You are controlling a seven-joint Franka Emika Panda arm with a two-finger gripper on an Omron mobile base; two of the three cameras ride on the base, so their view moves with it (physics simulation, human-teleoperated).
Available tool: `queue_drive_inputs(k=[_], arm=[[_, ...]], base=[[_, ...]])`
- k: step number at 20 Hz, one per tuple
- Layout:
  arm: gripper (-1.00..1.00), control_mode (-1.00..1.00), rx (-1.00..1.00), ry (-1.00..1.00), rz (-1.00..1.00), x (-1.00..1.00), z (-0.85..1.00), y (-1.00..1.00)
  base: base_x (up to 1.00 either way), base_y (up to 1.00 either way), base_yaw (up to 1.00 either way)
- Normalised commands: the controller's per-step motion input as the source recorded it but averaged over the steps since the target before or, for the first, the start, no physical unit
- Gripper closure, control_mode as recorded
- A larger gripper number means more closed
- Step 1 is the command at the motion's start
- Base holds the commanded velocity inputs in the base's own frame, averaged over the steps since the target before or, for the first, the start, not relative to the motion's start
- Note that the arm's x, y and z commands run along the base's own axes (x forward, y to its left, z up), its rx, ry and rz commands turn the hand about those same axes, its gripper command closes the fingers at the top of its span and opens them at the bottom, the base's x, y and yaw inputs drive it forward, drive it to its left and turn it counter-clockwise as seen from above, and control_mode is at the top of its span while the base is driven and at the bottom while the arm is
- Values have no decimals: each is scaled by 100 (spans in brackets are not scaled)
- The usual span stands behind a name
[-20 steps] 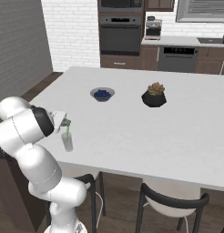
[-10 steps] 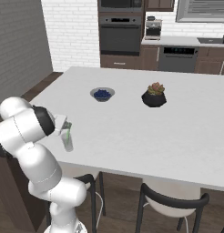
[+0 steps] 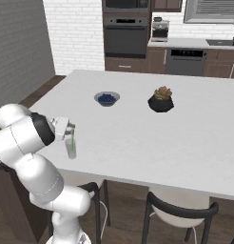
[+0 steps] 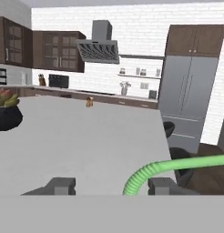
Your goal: Take a straw from the drawer in front and place it inside the glass cup on the dining counter.
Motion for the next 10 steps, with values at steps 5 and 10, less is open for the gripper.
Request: queue_drive_inputs(k=[5,10], arm=[[-100,-100,0,-9,0,-1,0,0],[-100,-100,2,-1,0,-8,0,5]], base=[[0,0,0],[0,0,0]])
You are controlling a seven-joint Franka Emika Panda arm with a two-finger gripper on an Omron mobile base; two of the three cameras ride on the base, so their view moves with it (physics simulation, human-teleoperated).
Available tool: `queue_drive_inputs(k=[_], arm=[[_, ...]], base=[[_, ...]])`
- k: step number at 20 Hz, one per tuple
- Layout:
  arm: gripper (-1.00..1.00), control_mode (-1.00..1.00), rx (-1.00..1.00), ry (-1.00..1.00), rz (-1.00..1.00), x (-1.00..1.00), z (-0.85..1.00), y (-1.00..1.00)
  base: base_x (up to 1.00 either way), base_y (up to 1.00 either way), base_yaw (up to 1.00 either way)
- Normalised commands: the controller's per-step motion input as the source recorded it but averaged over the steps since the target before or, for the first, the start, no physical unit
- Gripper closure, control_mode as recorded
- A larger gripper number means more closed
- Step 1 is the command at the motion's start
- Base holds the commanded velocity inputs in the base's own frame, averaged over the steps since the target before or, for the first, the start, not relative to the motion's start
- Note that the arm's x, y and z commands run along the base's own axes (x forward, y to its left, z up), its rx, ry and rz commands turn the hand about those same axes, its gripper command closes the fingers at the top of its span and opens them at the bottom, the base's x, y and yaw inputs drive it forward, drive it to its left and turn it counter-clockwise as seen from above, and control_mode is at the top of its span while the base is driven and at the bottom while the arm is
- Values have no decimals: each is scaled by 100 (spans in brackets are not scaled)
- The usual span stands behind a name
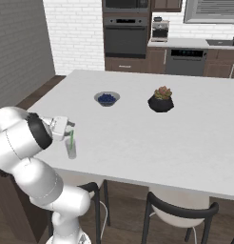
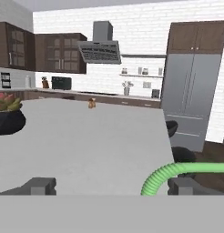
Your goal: Take a straw from the drawer in front and place it inside the glass cup on the dining counter.
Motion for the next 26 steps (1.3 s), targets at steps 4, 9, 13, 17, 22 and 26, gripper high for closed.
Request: queue_drive_inputs(k=[4,9,13,17,22,26], arm=[[-100,-100,12,0,0,-2,0,11],[-100,-100,17,0,0,0,-2,5],[-100,-100,23,3,0,-1,-11,3],[-100,-100,26,4,2,-3,-20,8],[-100,-100,28,2,6,-11,-22,18],[-100,-100,27,0,7,-11,-15,22]], base=[[0,0,0],[0,0,0],[0,0,0],[0,0,0],[0,0,0],[0,0,0]])
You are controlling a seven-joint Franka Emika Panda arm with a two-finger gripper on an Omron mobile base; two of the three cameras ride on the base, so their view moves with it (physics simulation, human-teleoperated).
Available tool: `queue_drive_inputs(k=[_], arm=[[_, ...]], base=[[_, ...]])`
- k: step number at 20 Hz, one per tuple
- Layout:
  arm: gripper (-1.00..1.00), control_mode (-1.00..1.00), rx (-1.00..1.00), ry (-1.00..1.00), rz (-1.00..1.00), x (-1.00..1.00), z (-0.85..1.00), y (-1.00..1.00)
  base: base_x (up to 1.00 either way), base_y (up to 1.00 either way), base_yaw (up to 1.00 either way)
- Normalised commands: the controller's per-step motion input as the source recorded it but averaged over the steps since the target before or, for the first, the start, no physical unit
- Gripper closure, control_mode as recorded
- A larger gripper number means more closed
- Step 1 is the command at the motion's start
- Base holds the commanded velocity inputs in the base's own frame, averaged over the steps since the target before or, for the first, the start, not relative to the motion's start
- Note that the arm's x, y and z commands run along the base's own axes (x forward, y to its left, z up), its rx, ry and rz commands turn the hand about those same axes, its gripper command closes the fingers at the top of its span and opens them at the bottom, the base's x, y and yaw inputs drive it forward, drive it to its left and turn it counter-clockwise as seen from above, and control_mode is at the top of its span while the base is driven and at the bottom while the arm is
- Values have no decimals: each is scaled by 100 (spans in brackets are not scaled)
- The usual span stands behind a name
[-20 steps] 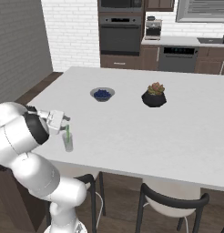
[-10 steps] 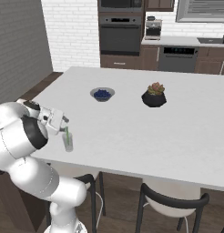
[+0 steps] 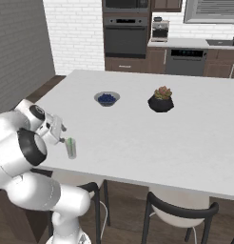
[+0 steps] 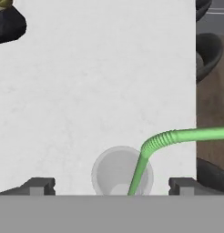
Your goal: Take a straw from the drawer in front and place it inside the glass cup on the dining counter.
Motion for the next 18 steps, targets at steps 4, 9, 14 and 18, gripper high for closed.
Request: queue_drive_inputs(k=[4,9,14,18], arm=[[-100,-100,24,0,7,-2,-6,25],[-100,-100,22,-2,7,0,1,21],[-100,-100,17,-17,6,-32,42,8],[-100,-100,16,-18,4,-68,80,-3]], base=[[0,0,0],[0,0,0],[0,0,0],[0,0,0]])
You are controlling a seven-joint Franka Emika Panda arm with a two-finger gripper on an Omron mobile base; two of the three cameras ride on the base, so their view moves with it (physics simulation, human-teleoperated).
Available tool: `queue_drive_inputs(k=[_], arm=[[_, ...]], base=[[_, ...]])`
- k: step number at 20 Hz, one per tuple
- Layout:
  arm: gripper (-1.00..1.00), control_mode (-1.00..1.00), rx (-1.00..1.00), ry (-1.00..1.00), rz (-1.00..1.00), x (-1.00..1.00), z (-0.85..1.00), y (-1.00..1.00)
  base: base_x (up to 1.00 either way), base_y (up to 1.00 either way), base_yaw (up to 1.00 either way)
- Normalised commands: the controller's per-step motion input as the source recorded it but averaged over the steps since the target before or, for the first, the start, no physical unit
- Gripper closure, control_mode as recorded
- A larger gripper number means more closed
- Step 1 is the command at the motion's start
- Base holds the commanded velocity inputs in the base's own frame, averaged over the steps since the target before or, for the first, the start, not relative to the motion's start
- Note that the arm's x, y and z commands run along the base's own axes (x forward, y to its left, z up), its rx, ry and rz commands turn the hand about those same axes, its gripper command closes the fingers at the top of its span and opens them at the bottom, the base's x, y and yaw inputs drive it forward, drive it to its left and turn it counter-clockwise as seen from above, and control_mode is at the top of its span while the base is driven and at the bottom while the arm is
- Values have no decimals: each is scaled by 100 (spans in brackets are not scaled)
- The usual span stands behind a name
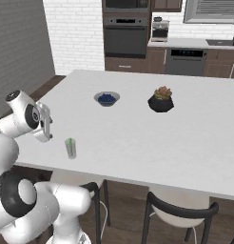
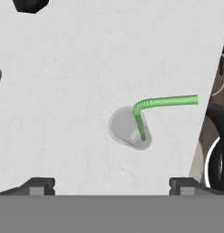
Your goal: Take a straw from the drawer in front and place it inside the glass cup on the dining counter.
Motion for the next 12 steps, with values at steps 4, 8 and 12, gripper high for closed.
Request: queue_drive_inputs(k=[4,8,12], arm=[[-100,-100,17,-12,4,-60,98,-24],[-100,-100,17,-9,2,-46,100,-50],[-100,-100,14,-1,0,-35,100,-58]], base=[[0,0,0],[0,0,0],[0,0,0]])
